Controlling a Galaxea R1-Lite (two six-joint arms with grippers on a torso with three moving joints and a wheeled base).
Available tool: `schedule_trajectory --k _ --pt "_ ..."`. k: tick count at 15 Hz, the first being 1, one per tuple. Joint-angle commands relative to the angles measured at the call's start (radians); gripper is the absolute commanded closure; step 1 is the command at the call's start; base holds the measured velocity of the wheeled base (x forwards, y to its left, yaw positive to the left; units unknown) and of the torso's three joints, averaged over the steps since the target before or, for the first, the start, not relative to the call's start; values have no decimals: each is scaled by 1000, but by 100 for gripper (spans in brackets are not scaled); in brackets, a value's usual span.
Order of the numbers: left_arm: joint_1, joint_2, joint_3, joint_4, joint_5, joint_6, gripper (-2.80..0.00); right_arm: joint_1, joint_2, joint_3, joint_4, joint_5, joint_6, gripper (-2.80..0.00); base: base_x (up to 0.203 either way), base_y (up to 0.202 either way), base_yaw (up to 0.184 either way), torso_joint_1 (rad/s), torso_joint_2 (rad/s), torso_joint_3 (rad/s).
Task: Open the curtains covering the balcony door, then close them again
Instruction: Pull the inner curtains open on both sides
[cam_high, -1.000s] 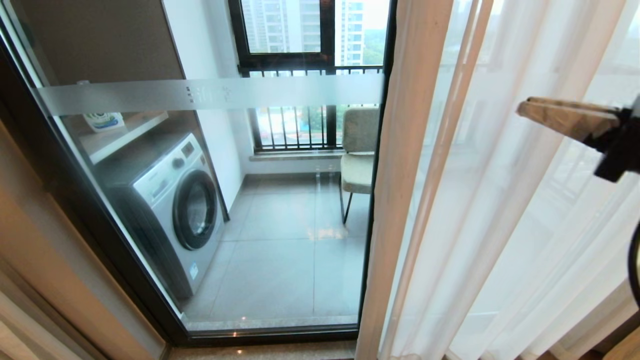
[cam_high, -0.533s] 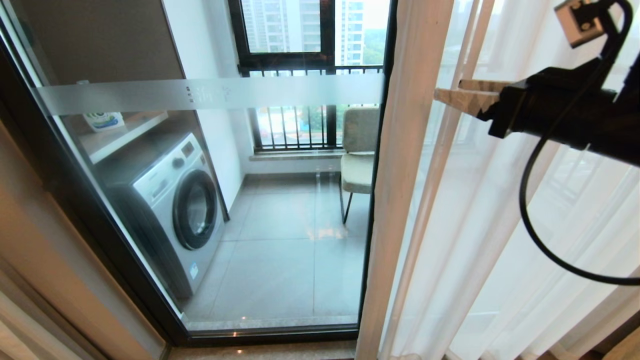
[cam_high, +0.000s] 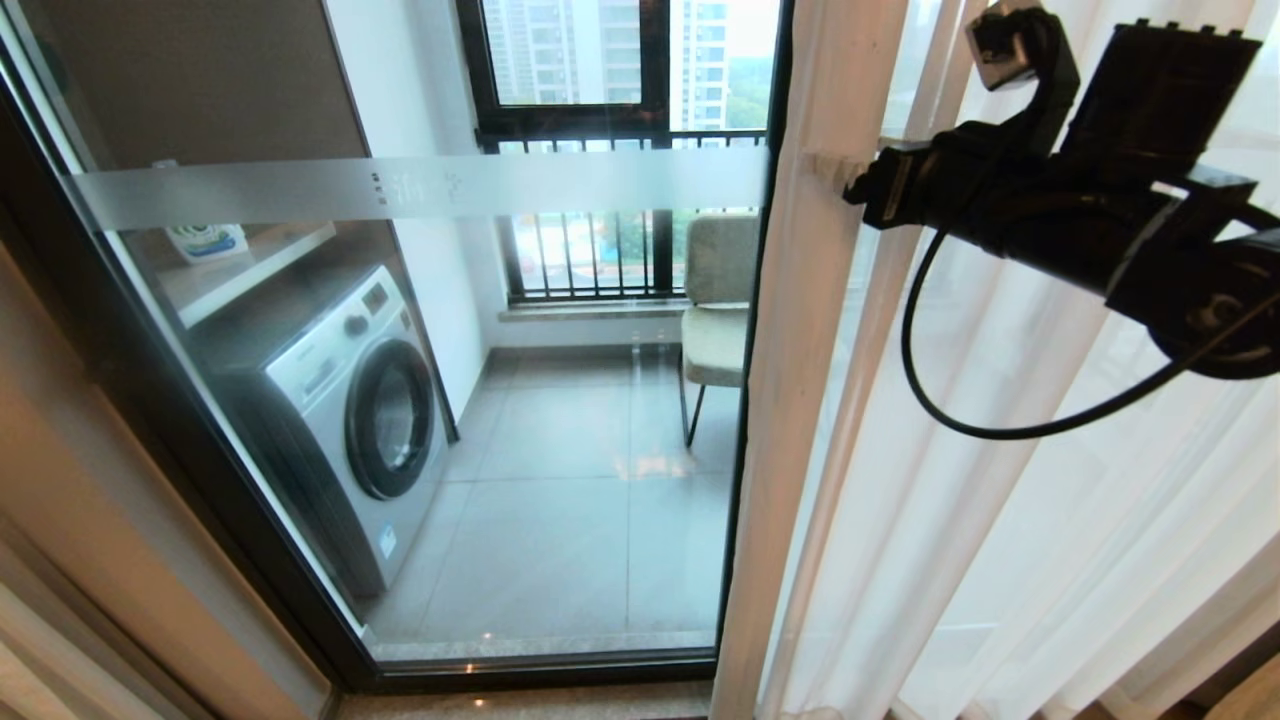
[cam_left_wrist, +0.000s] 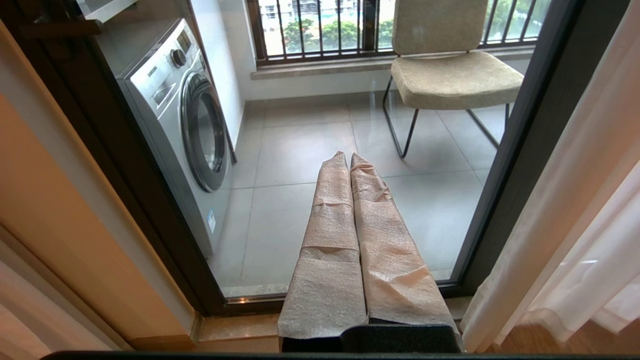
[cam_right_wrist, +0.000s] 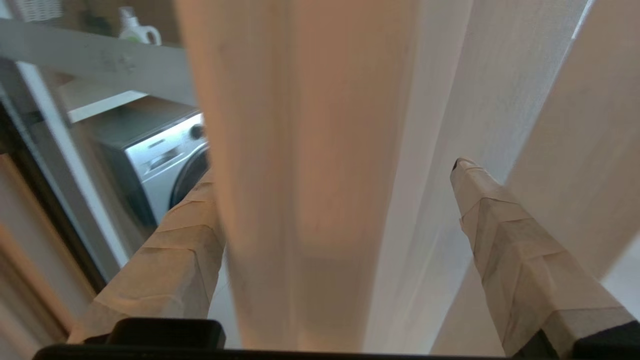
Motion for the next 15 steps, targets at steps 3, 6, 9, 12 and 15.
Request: schedule_trajectory --k 3,6,9,12,15 --pt "0 -1 1 -1 0 1 0 15 140 -134 -9 -30 -16 -280 0 0 0 0 0 0" --pt "-1 -1 0 -1 0 1 0 15 178 -174 -11 -31 -43 -280 0 0 0 0 0 0" --pt "0 -1 0 -1 0 1 0 14 191 -191 -13 -32 -45 -280 0 0 0 0 0 0" --pt "0 -1 0 -1 0 1 0 14 206 -191 -52 -44 -43 0 0 0 0 0 0 0" --pt "-1 -1 0 -1 0 1 0 14 211 -190 -60 -110 -40 0 0 0 0 0 0 0"
